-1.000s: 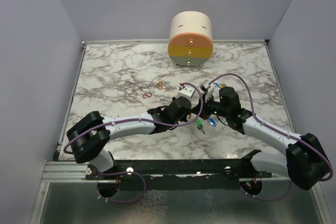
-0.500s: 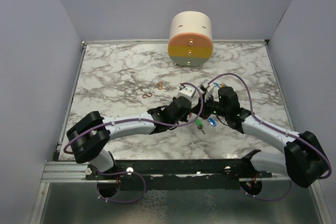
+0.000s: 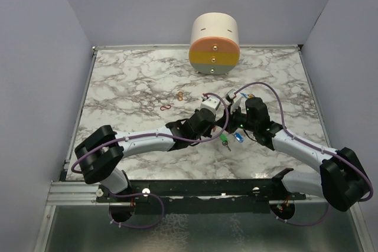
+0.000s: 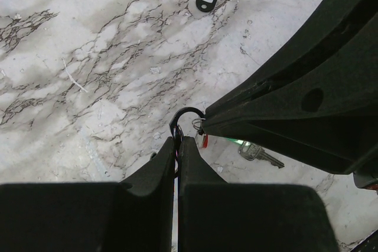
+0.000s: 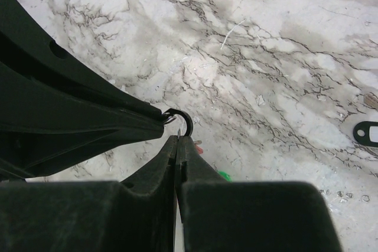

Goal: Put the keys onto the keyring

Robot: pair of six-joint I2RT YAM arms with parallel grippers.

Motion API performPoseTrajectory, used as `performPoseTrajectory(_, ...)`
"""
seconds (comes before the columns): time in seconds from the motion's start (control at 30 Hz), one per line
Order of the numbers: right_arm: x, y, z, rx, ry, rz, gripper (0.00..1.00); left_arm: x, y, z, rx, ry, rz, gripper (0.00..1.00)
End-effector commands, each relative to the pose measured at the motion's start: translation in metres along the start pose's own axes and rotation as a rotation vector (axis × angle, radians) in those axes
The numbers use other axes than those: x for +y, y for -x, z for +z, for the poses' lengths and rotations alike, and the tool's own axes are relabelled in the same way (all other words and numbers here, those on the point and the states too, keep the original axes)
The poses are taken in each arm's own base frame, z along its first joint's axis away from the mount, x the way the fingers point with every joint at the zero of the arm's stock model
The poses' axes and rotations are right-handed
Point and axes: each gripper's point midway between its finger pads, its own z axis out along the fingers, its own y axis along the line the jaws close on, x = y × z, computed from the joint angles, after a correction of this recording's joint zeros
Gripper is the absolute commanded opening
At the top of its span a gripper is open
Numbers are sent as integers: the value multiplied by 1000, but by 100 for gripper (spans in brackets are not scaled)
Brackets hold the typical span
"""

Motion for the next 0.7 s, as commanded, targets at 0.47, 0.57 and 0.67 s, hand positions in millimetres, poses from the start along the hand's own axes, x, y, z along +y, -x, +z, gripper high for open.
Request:
performPoseTrajectory(0.47,-13,24,-6,-91,-96,-50,1,-14,15,-12,-23,-77,-31,0)
performPoseTrajectory(0.57,-14,26,-7,-105,-103,-55,1,-15,13,-13,-15,-83,-29,0)
performPoseTrajectory(0.67,-14,27,-9,-112,-109,-59,1,-15,11,-13,-8,-83,-26,0)
